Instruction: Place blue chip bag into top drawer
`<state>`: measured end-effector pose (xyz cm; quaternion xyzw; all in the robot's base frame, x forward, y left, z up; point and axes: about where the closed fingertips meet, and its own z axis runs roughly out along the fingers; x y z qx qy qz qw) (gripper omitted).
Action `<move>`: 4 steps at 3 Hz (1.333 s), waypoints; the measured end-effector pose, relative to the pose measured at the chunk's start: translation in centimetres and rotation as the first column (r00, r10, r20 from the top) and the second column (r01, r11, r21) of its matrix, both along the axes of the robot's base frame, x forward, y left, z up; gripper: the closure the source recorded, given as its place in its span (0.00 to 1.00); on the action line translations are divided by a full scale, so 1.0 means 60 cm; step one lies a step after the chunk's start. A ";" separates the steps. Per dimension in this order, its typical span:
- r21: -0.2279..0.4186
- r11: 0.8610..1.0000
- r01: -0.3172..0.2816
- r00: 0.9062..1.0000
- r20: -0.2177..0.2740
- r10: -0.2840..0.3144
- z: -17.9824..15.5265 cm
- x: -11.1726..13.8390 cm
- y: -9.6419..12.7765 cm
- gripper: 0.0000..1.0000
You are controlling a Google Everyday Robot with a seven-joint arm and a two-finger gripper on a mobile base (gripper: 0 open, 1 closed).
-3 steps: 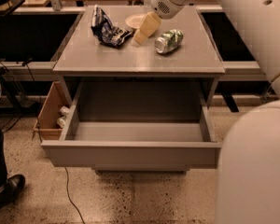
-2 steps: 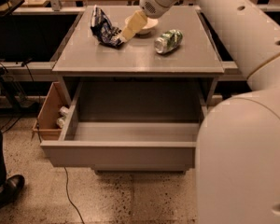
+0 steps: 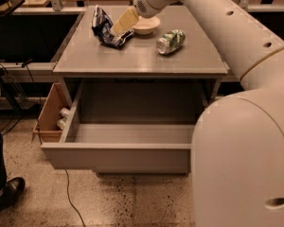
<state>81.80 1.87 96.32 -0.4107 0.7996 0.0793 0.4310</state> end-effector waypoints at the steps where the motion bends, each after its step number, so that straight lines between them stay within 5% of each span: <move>1: 0.008 1.000 0.005 1.000 -0.001 -0.005 -0.010 0.007 0.011 0.00; 4: 0.168 0.979 0.113 0.993 0.008 -0.116 -0.093 0.098 0.140 0.00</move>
Offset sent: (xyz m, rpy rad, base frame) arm 0.0433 0.0552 -0.0437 0.1122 -0.0197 -0.0873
